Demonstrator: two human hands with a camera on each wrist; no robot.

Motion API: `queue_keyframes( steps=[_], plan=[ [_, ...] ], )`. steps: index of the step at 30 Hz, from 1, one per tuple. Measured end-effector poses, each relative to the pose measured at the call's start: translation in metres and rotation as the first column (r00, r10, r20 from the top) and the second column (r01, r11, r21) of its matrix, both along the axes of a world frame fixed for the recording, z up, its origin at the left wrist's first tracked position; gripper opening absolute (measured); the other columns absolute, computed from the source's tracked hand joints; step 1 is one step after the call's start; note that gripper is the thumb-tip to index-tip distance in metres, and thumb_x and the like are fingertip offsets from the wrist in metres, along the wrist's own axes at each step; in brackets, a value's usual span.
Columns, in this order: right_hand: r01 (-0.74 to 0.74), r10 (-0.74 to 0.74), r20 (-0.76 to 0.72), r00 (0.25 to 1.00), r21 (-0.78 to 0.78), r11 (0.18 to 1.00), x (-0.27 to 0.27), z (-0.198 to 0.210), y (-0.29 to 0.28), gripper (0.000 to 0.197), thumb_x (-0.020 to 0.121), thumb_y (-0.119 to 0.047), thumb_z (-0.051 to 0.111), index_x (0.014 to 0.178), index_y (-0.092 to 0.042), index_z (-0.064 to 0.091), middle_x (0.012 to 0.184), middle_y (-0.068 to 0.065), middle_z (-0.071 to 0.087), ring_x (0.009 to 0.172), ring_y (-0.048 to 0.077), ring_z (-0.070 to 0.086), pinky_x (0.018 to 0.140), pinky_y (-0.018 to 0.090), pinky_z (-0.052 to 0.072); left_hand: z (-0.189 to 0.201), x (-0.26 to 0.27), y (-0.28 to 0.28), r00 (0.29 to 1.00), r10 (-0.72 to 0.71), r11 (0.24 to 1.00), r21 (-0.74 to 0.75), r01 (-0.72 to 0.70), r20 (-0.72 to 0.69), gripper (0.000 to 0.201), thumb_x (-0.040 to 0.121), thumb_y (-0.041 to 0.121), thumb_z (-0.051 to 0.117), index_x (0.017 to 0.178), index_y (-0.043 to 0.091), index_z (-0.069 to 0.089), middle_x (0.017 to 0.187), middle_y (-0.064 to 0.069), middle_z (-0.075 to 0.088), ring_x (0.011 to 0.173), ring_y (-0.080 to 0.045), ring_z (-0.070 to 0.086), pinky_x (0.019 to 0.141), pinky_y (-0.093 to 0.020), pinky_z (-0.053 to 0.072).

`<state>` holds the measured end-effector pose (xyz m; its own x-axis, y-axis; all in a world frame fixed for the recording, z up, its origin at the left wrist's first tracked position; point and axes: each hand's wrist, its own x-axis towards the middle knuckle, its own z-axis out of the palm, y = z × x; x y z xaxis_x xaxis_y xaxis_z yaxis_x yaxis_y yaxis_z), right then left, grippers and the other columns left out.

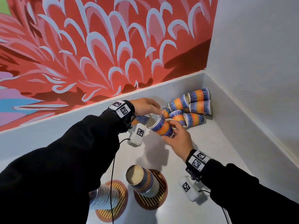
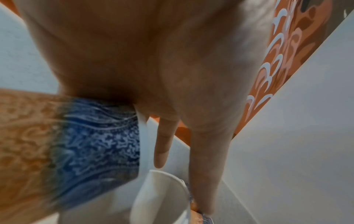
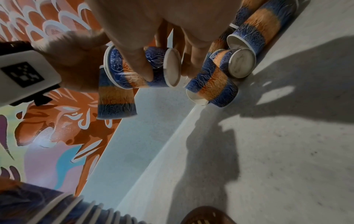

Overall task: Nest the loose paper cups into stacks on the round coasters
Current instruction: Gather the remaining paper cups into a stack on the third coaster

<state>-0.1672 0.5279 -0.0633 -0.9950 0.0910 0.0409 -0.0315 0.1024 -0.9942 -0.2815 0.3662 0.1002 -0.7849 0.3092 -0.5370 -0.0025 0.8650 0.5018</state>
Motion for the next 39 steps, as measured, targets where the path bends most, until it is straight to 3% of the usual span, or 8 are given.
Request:
queue_keyframes(
  steps=[6,11,16,19,22,27,35,39],
  plan=[
    [-0.022,0.022,-0.001,1.0,-0.008,1.0,0.001,-0.003,0.003,0.062,0.08,-0.004,0.087,0.127,-0.037,0.063,0.127,-0.007,0.071,0.11,0.008,0.071,0.09,0.025,0.062,-0.007,-0.007,-0.012,0.994,0.041,0.999,0.025,-0.044,0.101,0.071,0.052,0.061,0.088,0.119,0.053,0.065,0.137,0.007,0.061,0.129,-0.023,0.058,0.113,-0.048,0.048],
    [-0.037,0.037,-0.007,0.999,0.067,0.997,0.001,-0.006,0.001,0.06,0.076,-0.007,0.09,0.128,-0.027,0.067,0.125,-0.003,0.07,0.109,0.008,0.069,0.085,0.019,0.059,-0.007,0.0,0.006,0.968,0.183,0.936,0.27,-0.224,0.168,0.08,0.073,0.078,0.069,0.139,0.034,0.06,0.137,0.001,0.062,0.128,-0.021,0.057,0.114,-0.044,0.044],
    [-0.022,0.022,0.067,0.998,-0.003,1.0,0.006,-0.004,0.002,0.057,0.079,-0.009,0.09,0.124,-0.033,0.065,0.114,-0.008,0.072,0.106,0.003,0.068,0.08,0.009,0.053,-0.004,-0.007,0.02,0.935,0.355,0.804,0.506,-0.312,0.011,0.045,0.092,0.059,0.07,0.118,0.022,0.075,0.116,-0.003,0.074,0.107,-0.019,0.067,0.094,-0.033,0.042],
    [0.002,0.002,0.083,0.997,-0.041,0.999,0.01,-0.005,0.01,0.056,0.081,-0.007,0.089,0.125,-0.03,0.064,0.112,-0.01,0.071,0.106,0.002,0.068,0.08,0.009,0.054,0.008,-0.018,0.003,0.91,0.238,0.97,0.14,-0.201,-0.34,0.043,0.096,0.05,0.07,0.127,0.021,0.071,0.127,0.003,0.068,0.114,-0.018,0.062,0.096,-0.032,0.043],
    [0.029,-0.024,0.097,0.995,-0.049,0.998,0.01,-0.004,0.017,0.055,0.081,-0.008,0.089,0.128,-0.024,0.065,0.113,-0.009,0.07,0.106,0.002,0.066,0.08,0.007,0.053,-0.004,-0.014,-0.014,0.964,0.214,0.967,-0.108,-0.233,-0.159,0.052,0.104,0.05,0.058,0.142,0.014,0.06,0.145,0.001,0.057,0.121,-0.026,0.056,0.095,-0.034,0.045],
    [0.028,-0.025,0.122,0.992,-0.027,0.999,0.012,-0.008,0.021,0.053,0.082,-0.011,0.09,0.124,-0.029,0.063,0.11,-0.02,0.066,0.105,-0.001,0.065,0.08,0.007,0.053,-0.044,0.009,-0.015,0.951,0.306,0.935,-0.195,-0.295,0.031,0.032,0.105,0.037,0.062,0.131,0.02,0.054,0.12,-0.009,0.057,0.086,-0.025,0.056,0.064,-0.037,0.046],
    [0.046,-0.043,0.155,0.987,-0.018,0.999,0.023,-0.017,0.031,0.055,0.081,-0.01,0.09,0.127,-0.029,0.064,0.117,-0.009,0.07,0.109,0.006,0.069,0.081,0.011,0.056,-0.082,-0.022,-0.027,0.96,0.056,0.952,-0.276,-0.135,-0.275,0.083,0.071,0.025,0.092,0.14,0.023,0.046,0.138,-0.012,0.052,0.108,-0.032,0.061,0.087,-0.036,0.05],
    [0.044,-0.04,0.163,0.986,-0.024,0.999,0.027,-0.02,0.039,0.056,0.081,-0.008,0.089,0.124,-0.032,0.063,0.119,-0.008,0.072,0.109,0.006,0.07,0.082,0.012,0.056,-0.103,-0.036,-0.027,0.967,-0.223,0.825,-0.552,0.121,-0.121,0.11,0.063,0.018,0.098,0.157,0.032,0.041,0.147,-0.009,0.05,0.129,-0.036,0.059,0.105,-0.047,0.053]
  ],
)
